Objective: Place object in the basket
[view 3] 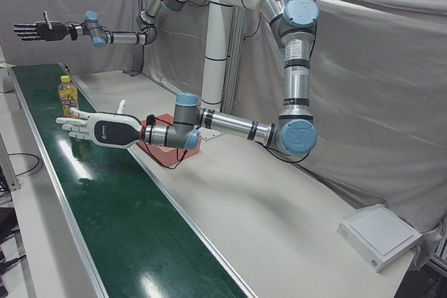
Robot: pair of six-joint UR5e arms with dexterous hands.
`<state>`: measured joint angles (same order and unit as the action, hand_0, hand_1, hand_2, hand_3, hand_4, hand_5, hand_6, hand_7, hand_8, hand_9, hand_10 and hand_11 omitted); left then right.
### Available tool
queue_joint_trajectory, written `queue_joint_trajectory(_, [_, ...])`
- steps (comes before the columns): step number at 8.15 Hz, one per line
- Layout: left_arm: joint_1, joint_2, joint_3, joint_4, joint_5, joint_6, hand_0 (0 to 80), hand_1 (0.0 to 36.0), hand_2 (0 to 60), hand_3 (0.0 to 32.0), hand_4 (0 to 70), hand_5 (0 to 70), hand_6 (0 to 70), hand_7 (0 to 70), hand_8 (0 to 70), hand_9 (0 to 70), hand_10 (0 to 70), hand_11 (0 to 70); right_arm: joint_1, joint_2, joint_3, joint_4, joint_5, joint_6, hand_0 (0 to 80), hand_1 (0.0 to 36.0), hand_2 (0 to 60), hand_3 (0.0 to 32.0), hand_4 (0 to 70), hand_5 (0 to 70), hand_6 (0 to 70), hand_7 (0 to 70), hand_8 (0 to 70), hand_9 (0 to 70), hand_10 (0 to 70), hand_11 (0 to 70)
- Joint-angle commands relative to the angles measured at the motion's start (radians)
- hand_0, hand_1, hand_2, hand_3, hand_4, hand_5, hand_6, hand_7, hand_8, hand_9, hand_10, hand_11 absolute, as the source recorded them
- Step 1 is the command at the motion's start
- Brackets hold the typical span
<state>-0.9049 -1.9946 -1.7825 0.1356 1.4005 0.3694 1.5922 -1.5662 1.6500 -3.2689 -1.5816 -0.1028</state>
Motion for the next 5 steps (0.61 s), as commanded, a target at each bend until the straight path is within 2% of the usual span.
queue_joint_trajectory(1, [0.006,-0.006,-0.001,0.022,-0.005,0.003,52.6,12.7,0.0,2.6,13.1,19.6,0.5,0.0,7.3,7.5,6.5,11.0,0.0,0.0,0.002,0.0,0.0,0.0,0.0,0.0,0.0,0.0,0.0,0.0,0.0,0.0,0.0,0.0,0.0,0.0])
queue_joint_trajectory(3, [0.012,-0.032,-0.003,0.051,-0.041,0.006,53.5,13.2,0.0,3.2,13.0,18.5,0.6,0.0,7.4,7.7,6.3,10.8,0.0,0.0,0.002,0.0,0.0,0.0,0.0,0.0,0.0,0.0,0.0,0.0,0.0,0.0,0.0,0.0,0.0,0.0])
queue_joint_trajectory(5, [0.015,-0.07,0.003,0.07,-0.046,0.008,53.0,13.2,0.0,2.6,13.6,18.2,0.9,0.0,7.3,7.8,6.3,10.7,0.0,0.0,0.001,0.0,0.0,0.0,0.0,0.0,0.0,0.0,0.0,0.0,0.0,0.0,0.0,0.0,0.0,0.0])
